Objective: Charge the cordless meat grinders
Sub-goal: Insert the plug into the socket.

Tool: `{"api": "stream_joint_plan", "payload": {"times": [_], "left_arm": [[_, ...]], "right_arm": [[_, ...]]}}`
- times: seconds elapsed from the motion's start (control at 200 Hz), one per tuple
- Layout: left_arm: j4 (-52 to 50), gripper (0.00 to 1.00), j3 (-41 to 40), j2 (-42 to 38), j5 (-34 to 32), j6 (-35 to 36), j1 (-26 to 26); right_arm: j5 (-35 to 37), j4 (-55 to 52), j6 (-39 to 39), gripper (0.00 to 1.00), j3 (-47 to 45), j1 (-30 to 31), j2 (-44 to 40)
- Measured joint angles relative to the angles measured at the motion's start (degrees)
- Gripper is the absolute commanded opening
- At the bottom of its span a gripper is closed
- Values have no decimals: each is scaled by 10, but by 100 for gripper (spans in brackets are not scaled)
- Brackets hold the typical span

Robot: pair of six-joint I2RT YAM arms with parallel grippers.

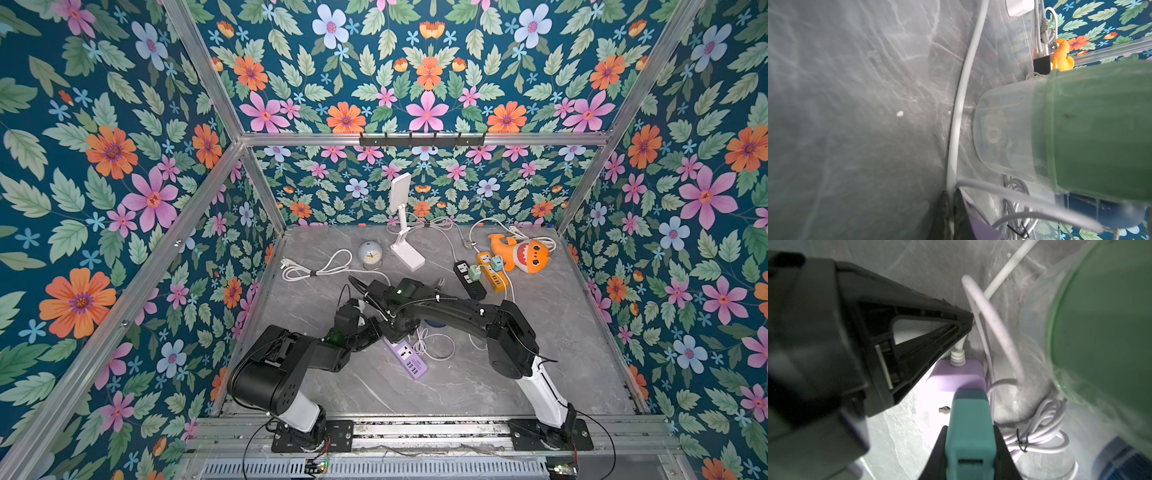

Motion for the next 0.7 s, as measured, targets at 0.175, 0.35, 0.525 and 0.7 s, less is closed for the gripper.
{"api": "stream_joint_plan", "payload": {"times": [0.175,0.35,0.525,0.7], "left_arm": [[-60,13,9,-32,-13,5,0],[-160,30,23,-86,-25,21,0],[-262,54,34,-160,-51,35,-1],[-344,68,43,-242,-81,42,-1]], "right_arm": [[1,44,8,0,-57,5,-19],[9,76,13,0,-88,7,-34],[-3,75,23,37,-91,3,-59],[-11,56,26,46,-69,1,-99]]}}
